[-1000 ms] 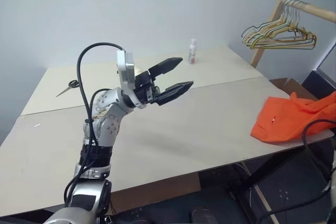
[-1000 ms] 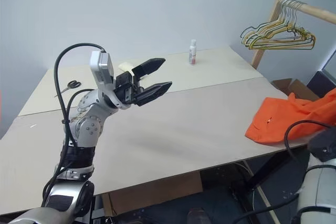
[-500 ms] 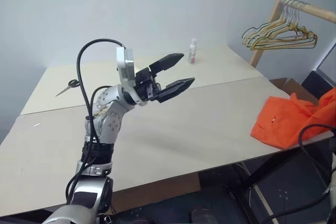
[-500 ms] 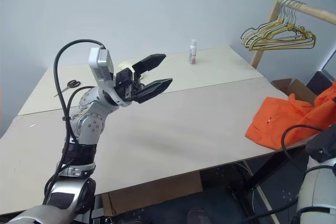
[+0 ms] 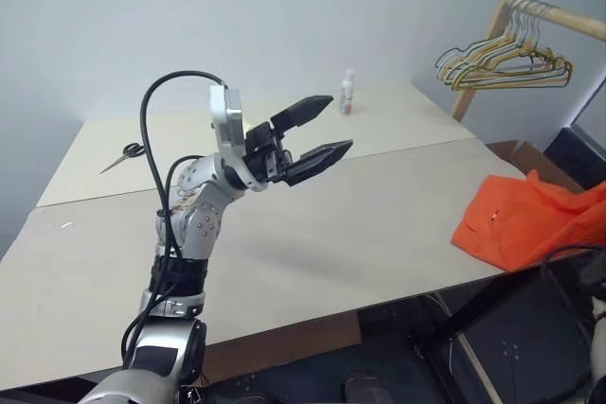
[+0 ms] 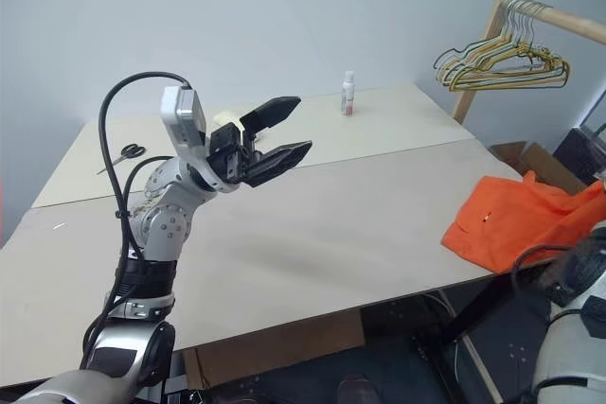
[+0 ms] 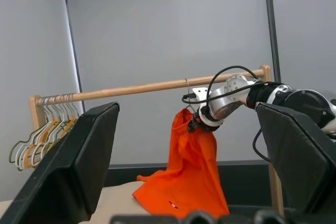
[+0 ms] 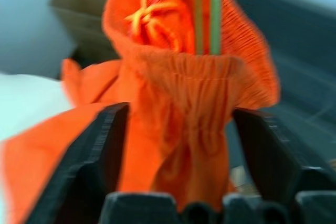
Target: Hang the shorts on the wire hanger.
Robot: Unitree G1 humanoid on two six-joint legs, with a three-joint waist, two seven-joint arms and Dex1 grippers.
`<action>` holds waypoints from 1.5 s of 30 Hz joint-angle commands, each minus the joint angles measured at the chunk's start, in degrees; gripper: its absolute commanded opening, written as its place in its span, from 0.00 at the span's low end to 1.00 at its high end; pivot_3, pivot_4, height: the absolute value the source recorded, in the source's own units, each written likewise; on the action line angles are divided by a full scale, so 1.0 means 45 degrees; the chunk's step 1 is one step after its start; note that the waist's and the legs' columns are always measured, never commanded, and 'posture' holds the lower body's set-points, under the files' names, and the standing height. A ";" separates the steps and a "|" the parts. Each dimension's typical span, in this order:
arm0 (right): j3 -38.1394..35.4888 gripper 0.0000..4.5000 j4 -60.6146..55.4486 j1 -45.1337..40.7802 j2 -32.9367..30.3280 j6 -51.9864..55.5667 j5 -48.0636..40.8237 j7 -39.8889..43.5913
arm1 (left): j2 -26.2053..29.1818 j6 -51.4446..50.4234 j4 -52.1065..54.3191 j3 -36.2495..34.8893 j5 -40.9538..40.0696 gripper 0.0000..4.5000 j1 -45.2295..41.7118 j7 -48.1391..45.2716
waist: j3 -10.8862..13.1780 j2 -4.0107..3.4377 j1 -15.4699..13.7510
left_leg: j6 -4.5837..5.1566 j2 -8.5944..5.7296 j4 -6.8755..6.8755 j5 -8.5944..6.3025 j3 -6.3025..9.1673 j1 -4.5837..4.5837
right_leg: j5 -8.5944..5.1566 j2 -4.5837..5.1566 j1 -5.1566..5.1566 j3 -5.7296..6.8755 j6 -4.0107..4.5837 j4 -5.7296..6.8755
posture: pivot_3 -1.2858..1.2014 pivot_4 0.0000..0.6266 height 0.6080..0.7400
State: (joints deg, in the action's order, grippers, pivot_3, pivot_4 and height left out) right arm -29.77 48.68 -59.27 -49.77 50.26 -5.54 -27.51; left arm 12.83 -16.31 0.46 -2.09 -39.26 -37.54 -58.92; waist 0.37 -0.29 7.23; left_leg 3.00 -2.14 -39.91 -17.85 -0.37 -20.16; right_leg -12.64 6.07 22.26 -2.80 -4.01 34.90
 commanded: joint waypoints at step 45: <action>0.7592 0.99 -1.4458 0.9921 -0.0102 -0.6733 0.1148 1.5786 | 0.5416 -0.1310 0.2378 -0.0969 0.2129 1.00 0.5068 0.1539 | 0.0145 0.0229 -0.2134 | -0.0037 -0.0007 0.0000 0.0015 0.0060 -0.0044 | 0.0013 0.0028 0.0167 0.0073 0.0007 0.0021 | 0.55 0.00 1.00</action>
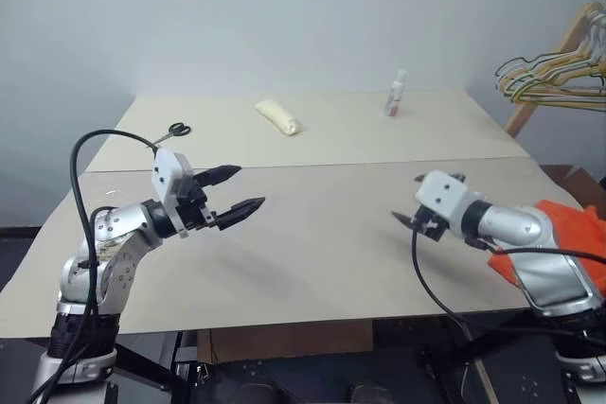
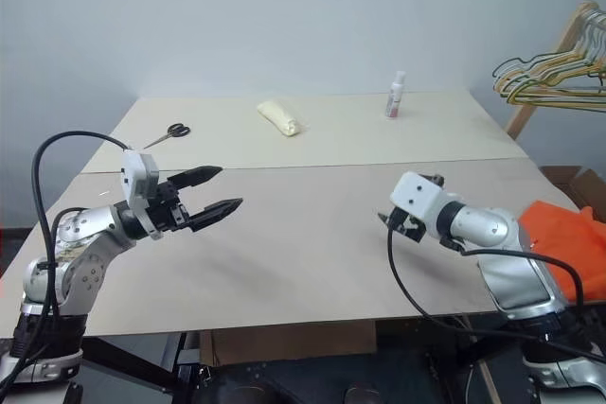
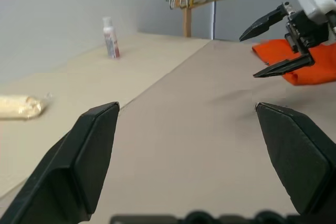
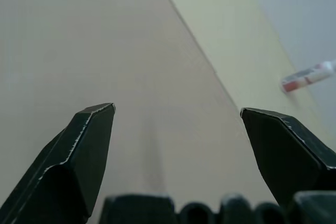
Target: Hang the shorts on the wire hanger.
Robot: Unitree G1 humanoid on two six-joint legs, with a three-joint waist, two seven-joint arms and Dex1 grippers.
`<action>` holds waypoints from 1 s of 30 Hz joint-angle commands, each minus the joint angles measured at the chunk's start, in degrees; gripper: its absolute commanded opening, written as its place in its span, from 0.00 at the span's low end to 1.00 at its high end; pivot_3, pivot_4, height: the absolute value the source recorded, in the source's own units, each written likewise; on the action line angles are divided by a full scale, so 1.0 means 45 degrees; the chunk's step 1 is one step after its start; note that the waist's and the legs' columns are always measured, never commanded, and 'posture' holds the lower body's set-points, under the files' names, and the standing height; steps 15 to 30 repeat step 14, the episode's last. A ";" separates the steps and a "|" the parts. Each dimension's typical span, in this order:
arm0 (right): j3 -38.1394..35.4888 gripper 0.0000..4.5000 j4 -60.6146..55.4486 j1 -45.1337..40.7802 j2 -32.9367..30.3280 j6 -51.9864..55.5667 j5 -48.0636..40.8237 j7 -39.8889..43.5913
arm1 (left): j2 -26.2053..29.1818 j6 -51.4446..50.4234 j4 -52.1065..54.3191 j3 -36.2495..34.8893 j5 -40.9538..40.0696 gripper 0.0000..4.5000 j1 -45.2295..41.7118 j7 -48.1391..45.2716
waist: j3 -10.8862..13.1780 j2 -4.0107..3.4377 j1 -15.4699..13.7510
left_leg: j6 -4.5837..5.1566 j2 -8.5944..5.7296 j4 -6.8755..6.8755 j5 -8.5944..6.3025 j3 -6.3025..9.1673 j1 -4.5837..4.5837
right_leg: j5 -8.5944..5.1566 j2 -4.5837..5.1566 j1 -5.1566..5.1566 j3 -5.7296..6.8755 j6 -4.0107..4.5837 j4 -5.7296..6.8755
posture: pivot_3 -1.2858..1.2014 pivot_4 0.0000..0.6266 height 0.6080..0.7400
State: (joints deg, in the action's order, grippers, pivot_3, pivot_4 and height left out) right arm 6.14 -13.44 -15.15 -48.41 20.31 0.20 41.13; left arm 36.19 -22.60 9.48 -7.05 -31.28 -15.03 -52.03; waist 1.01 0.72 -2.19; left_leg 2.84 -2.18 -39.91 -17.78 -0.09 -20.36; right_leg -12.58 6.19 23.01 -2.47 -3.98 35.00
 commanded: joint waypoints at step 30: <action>-0.0370 0.99 -0.1495 0.1246 -0.0638 -0.0207 0.0072 0.1242 | 0.0295 0.0436 0.0018 0.0689 0.1448 1.00 0.0475 -0.0253 | 0.0012 0.0023 -0.0111 | -0.0008 0.0003 0.0014 0.0004 0.0002 -0.0012 | -0.0010 -0.0003 0.0011 0.0019 0.0022 0.0001 | 0.55 0.00 1.00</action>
